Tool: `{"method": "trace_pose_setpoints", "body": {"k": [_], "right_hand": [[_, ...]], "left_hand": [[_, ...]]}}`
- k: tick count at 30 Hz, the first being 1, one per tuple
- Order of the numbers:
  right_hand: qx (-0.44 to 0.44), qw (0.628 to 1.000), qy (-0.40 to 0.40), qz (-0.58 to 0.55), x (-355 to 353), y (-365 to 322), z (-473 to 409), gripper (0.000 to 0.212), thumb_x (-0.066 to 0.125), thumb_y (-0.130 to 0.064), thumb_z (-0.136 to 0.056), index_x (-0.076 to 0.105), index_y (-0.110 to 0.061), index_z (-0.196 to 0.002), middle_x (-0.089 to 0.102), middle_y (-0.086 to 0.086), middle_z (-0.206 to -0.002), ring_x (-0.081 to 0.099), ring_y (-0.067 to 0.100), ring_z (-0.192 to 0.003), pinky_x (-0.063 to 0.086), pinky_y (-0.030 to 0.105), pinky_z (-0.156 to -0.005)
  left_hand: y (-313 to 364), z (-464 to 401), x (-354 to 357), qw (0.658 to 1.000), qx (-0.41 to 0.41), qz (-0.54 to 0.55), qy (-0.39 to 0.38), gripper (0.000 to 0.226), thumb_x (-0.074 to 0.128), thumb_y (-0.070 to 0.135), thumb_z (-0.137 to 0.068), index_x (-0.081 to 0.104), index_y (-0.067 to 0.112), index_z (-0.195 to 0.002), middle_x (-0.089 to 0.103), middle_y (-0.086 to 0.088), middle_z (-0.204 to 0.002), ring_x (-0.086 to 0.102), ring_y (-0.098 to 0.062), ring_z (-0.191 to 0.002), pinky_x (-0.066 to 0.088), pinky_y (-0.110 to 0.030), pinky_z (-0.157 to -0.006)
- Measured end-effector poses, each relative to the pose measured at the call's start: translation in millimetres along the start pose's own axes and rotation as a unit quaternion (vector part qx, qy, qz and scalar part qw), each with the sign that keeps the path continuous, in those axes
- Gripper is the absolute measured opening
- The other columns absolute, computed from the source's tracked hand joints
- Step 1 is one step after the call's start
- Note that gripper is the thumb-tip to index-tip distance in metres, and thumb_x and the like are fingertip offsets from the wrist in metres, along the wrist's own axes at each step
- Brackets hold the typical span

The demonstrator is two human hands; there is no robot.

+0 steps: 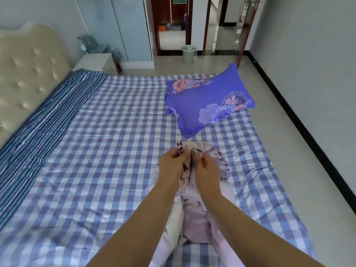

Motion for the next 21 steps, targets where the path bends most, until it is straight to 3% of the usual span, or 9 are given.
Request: {"method": "trace_pose_setpoints", "body": {"k": [4, 7, 9, 13, 15, 18, 21], "right_hand": [[0.025, 0.999, 0.026, -0.031, -9.0, 2.8, 22.7, 0.031, 0.045, -0.023, -0.098, 0.052, -0.010, -0.071, 0.052, 0.001, -0.066, 0.046, 0.014, -0.062, 0.041, 0.033, -0.062], [0.047, 0.995, 0.044, -0.078, -17.0, 2.8, 37.2, 0.029, 0.047, -0.022, -0.098, 0.055, -0.007, -0.074, 0.053, 0.003, -0.066, 0.046, 0.014, -0.062, 0.042, 0.032, -0.063], [0.052, 0.992, 0.054, -0.104, -22.8, 0.7, 45.2, 0.027, 0.048, -0.022, -0.098, 0.056, -0.009, -0.075, 0.054, 0.001, -0.065, 0.047, 0.013, -0.060, 0.043, 0.029, -0.061], [0.066, 0.984, 0.067, -0.152, -31.2, 0.4, 54.5, 0.021, 0.049, -0.022, -0.098, 0.061, -0.008, -0.088, 0.061, 0.001, -0.073, 0.055, 0.013, -0.067, 0.048, 0.030, -0.067], [0.071, 0.983, 0.067, -0.156, -34.9, 1.6, 56.8, 0.023, 0.048, -0.024, -0.098, 0.062, -0.007, -0.092, 0.063, 0.002, -0.079, 0.058, 0.015, -0.073, 0.049, 0.033, -0.073], [0.085, 0.981, 0.015, -0.175, -38.1, 2.3, 57.9, 0.030, 0.040, -0.029, -0.100, 0.063, -0.011, -0.098, 0.068, 0.004, -0.092, 0.064, 0.018, -0.088, 0.052, 0.038, -0.088], [0.102, 0.962, -0.114, -0.227, -39.4, -1.2, 59.8, 0.052, 0.032, -0.054, -0.093, 0.067, -0.018, -0.109, 0.070, 0.003, -0.107, 0.065, 0.016, -0.104, 0.048, 0.041, -0.099]], "left_hand": [[-9.7, 28.4, 10.0, 0.991, 0.092, -0.100, 0.019, 0.032, 0.063, 0.021, -0.091, 0.059, 0.017, -0.059, 0.059, 0.004, -0.053, 0.056, -0.010, -0.053, 0.046, -0.020, -0.053], [-14.0, 41.7, 14.1, 0.981, 0.128, -0.141, 0.039, 0.035, 0.062, 0.021, -0.092, 0.057, 0.025, -0.057, 0.057, 0.012, -0.048, 0.053, 0.000, -0.047, 0.038, -0.010, -0.048], [-17.1, 51.0, 14.9, 0.977, 0.147, -0.147, 0.054, 0.038, 0.061, 0.018, -0.092, 0.052, 0.024, -0.055, 0.052, 0.013, -0.046, 0.049, 0.000, -0.045, 0.036, -0.011, -0.047], [-24.0, 64.8, 18.3, 0.940, 0.248, -0.223, 0.069, 0.020, 0.061, 0.016, -0.091, 0.064, 0.016, -0.071, 0.061, 0.003, -0.068, 0.058, -0.010, -0.065, 0.046, -0.021, -0.059], [-25.1, 69.5, 21.9, 0.919, 0.282, -0.266, 0.067, 0.017, 0.060, 0.015, -0.092, 0.066, 0.014, -0.076, 0.060, 0.001, -0.073, 0.056, -0.010, -0.067, 0.044, -0.017, -0.059], [-23.2, 76.2, 26.1, 0.907, 0.287, -0.305, 0.044, 0.011, 0.059, 0.020, -0.093, 0.063, 0.016, -0.084, 0.055, 0.006, -0.079, 0.054, -0.006, -0.069, 0.041, -0.011, -0.060], [-27.0, 80.2, 20.8, 0.933, 0.241, -0.266, 0.015, 0.010, 0.064, 0.026, -0.088, 0.056, 0.024, -0.093, 0.053, 0.008, -0.092, 0.057, -0.001, -0.079, 0.047, -0.012, -0.066]]}}
Point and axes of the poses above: each hand's wrist, its own z-axis away from the middle knuckle, its own x-axis out of the palm, y = z × x, the point moved 3 cm from there along -z, towards the middle knuckle
